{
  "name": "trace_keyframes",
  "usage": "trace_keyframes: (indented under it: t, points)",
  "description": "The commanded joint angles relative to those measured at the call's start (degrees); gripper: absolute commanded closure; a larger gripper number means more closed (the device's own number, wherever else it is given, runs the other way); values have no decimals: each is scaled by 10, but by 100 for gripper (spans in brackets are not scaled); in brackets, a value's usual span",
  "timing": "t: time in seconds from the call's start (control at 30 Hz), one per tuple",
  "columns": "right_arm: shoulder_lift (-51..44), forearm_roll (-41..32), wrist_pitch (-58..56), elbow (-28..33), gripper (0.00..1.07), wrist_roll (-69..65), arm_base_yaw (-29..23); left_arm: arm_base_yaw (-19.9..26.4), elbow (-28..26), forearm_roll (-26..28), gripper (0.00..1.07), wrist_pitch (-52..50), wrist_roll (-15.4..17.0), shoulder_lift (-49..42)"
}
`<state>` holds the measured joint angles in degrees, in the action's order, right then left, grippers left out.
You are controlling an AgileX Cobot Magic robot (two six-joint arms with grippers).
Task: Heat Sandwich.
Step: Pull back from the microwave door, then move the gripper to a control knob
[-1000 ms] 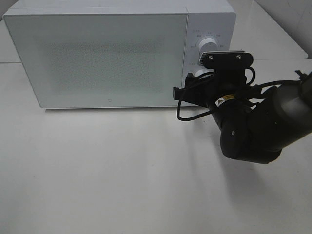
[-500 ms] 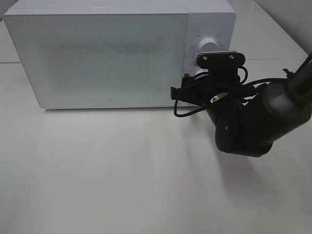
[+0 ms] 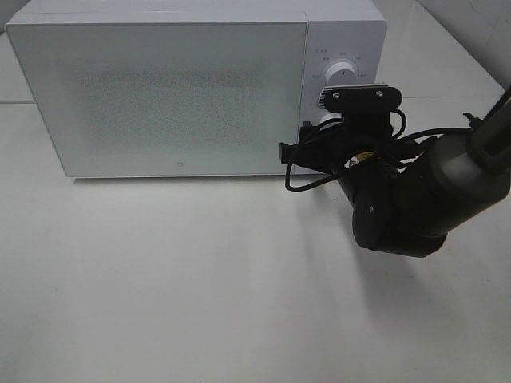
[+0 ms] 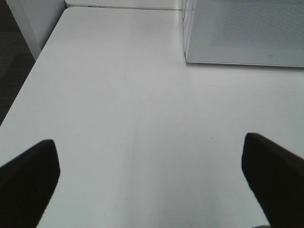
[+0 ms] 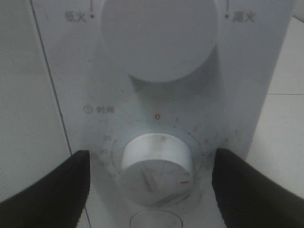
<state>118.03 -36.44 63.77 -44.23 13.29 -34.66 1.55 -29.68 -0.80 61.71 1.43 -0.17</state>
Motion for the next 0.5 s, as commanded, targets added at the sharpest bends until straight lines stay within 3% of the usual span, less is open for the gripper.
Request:
trace_keyframes:
  t: [0.03, 0.3, 0.43, 0.5]
  points:
    - [-6, -6, 10, 1, 38, 7, -4, 2, 1, 3, 7, -6, -1, -12]
    - [-6, 0, 14, -1, 40, 7, -4, 2, 1, 3, 7, -6, -1, -12]
    - [-6, 0, 17, -1, 53, 7, -4, 2, 1, 3, 7, -6, -1, -12]
    - [-6, 1, 19, -1, 68, 7, -4, 2, 1, 3, 7, -6, -1, -12]
